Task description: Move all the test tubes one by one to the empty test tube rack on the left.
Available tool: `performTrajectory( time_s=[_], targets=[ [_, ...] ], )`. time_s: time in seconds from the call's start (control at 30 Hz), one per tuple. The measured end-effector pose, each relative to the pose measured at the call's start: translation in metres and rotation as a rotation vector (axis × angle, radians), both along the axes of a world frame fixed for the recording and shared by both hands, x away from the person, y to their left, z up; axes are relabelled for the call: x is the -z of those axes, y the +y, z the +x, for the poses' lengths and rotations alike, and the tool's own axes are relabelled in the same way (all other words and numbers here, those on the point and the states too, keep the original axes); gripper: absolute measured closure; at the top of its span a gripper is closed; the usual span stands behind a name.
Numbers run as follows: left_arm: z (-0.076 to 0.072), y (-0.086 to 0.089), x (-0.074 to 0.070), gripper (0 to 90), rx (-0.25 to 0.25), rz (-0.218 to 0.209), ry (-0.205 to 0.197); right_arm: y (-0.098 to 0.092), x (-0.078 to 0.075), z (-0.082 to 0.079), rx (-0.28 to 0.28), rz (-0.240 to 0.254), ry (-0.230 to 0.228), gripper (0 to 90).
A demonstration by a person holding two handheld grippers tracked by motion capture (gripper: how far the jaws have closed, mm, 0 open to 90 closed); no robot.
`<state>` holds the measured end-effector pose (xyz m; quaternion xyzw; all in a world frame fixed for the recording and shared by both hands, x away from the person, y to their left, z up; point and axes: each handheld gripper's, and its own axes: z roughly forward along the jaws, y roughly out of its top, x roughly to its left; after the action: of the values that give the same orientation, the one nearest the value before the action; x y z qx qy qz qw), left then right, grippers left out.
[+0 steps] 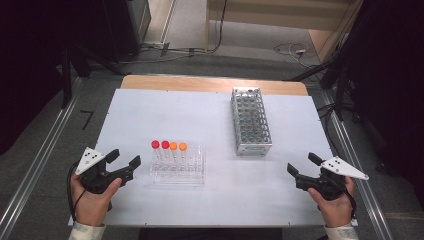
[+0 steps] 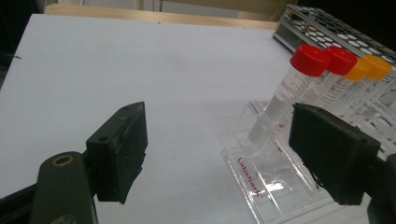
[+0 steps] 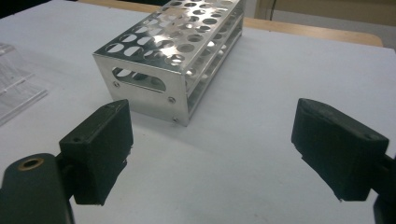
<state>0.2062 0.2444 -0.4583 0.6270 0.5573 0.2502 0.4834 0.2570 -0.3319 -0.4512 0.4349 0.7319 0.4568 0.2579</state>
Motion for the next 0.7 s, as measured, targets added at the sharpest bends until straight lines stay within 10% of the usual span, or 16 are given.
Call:
performTrajectory(
  time_s=[0.7],
  targets=[
    [0.002, 0.002, 0.013, 19.5, -0.015, 0.016, 0.035, -0.036, 0.013, 0.001, 0.113, -0.017, 0.033, 11.2]
  ],
)
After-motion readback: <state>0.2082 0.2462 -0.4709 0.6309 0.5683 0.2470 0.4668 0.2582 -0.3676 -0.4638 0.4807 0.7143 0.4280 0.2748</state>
